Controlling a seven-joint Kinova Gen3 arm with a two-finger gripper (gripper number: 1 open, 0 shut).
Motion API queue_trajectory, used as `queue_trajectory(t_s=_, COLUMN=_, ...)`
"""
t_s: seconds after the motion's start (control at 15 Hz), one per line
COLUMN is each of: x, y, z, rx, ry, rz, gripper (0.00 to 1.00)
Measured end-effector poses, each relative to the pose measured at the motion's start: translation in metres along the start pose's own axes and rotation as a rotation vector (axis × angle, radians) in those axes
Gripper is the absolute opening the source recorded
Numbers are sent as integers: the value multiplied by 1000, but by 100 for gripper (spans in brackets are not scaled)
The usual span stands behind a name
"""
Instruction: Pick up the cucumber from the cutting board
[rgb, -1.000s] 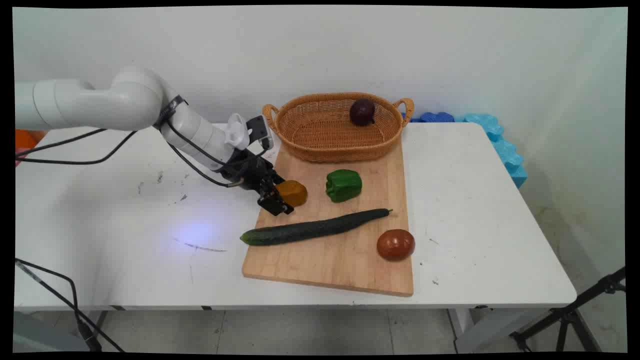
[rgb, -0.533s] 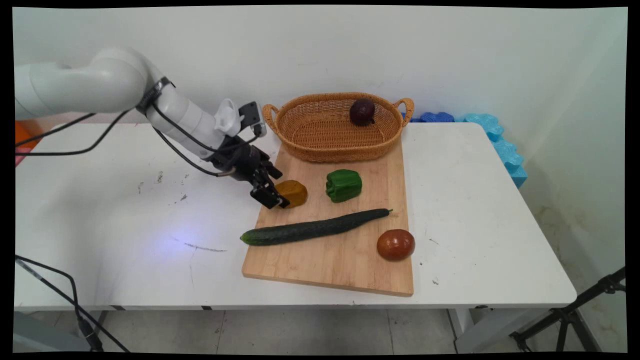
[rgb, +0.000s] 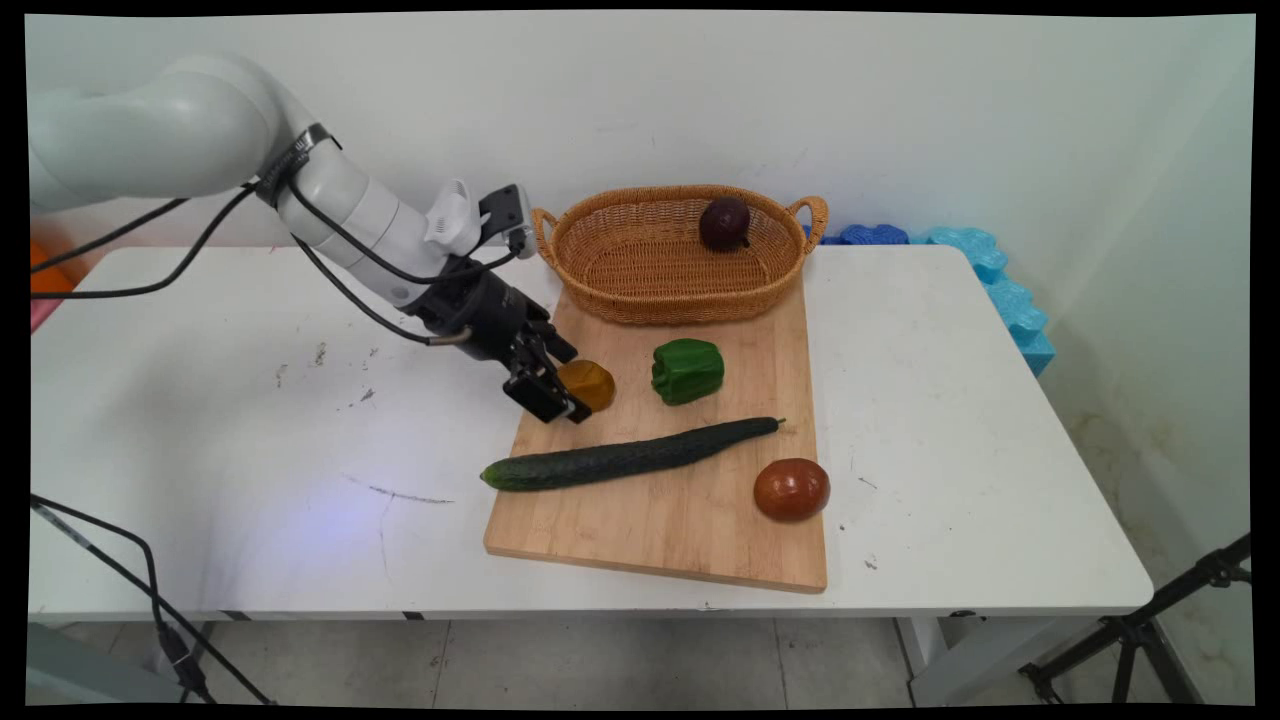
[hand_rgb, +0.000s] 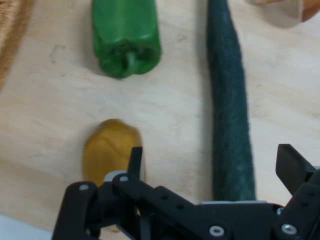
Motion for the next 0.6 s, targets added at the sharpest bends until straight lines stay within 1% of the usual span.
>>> queue_trajectory(t_s=0.27, x=-1, y=13, z=9, rx=-22, ry=-6, rz=-8, gripper=100)
queue_trajectory(t_s=0.6, x=-13, y=24, z=34, rx=-41, ry=-18, rz=13, gripper=100)
